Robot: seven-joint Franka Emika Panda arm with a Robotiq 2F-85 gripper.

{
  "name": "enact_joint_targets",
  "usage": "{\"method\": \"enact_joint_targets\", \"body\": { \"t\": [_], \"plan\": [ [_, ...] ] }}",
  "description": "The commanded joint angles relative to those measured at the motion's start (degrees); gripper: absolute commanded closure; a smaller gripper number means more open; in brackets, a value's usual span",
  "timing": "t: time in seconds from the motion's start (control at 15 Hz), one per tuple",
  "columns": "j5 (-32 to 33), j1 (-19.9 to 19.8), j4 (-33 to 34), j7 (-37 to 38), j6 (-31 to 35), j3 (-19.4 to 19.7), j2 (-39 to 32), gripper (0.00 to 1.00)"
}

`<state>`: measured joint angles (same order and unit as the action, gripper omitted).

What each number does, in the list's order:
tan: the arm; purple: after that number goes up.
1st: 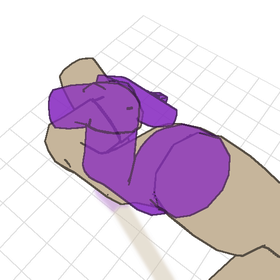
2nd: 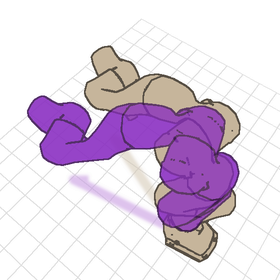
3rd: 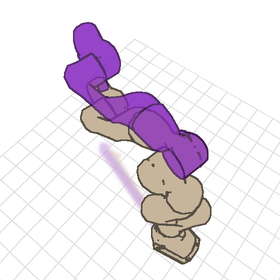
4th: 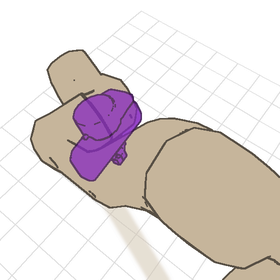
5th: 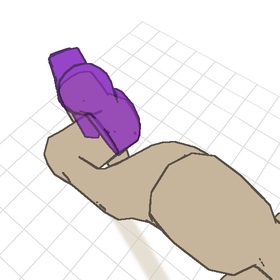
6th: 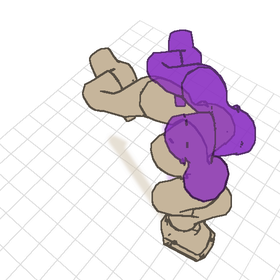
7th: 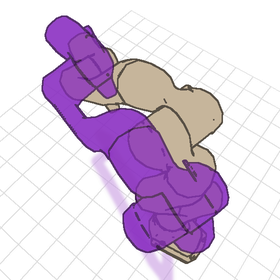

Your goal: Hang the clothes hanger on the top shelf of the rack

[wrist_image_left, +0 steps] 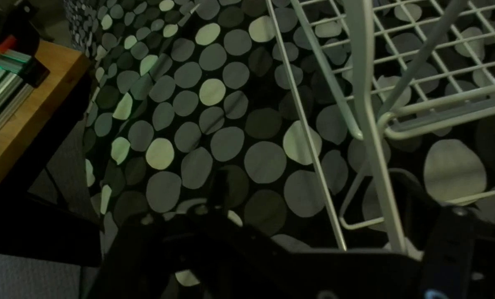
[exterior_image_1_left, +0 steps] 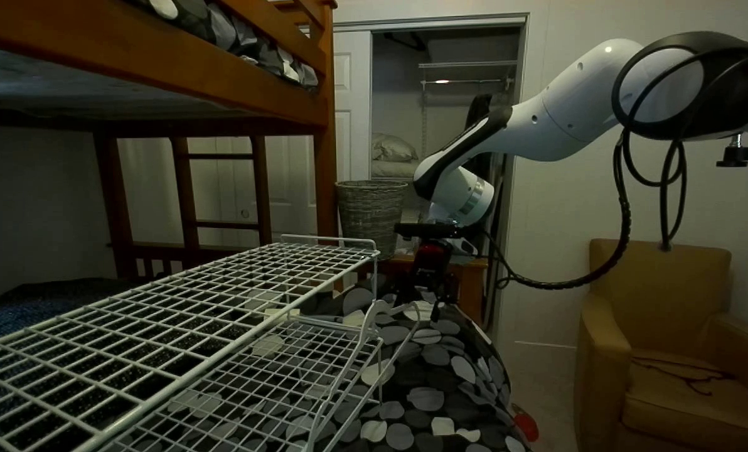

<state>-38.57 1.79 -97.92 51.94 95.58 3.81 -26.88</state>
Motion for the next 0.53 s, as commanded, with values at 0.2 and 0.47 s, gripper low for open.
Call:
{"method": "enact_joint_targets", "body": {
  "t": [0.2,0.47],
  "plan": [
    [2.8,-0.3,-3.3,-10.8,5.0,-0.5,6.0,0.00],
    [6.9,0.2,-4.1,-16.6,6.5,-0.7,9.8,0.00]
  ]
}}
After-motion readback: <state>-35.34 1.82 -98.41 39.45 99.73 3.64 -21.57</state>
